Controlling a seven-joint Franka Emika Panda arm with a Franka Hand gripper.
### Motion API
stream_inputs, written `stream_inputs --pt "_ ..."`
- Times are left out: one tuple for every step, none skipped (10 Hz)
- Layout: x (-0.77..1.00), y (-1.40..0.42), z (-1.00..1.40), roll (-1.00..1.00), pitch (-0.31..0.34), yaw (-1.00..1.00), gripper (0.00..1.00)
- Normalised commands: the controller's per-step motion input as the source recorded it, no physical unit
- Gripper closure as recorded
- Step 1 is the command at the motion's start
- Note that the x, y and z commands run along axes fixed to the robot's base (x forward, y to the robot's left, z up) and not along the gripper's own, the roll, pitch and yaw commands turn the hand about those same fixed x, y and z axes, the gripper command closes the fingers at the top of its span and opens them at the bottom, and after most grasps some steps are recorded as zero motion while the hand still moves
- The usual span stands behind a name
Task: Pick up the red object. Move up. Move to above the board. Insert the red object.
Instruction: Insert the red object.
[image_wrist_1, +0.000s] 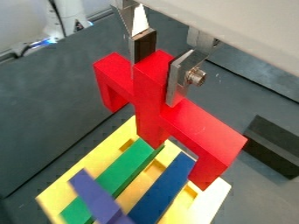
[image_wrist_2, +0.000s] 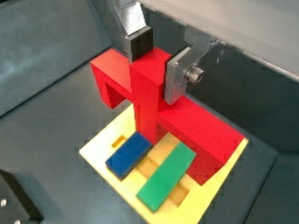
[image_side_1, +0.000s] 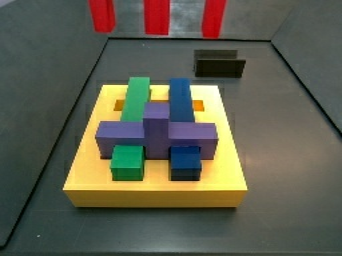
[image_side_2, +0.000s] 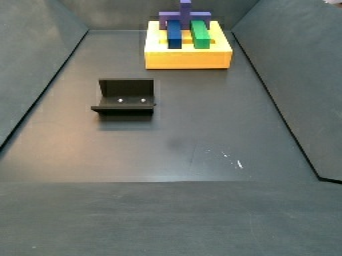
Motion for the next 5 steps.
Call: stream_inputs --pt "-0.29 0.44 -0.67 0.09 -0.121 -0.01 1.00" --pt "-0.24 0.37 -0.83 0.13 -0.146 0.00 1.00" --pt "-0.13 0.20 -0.82 0.11 -0.171 0.00 1.00" --pt "0.04 0.00 -0.65 0.00 -0.173 0.12 1.00" --pt "0.18 -0.12 -0.57 0.00 -0.156 0.13 1.00"
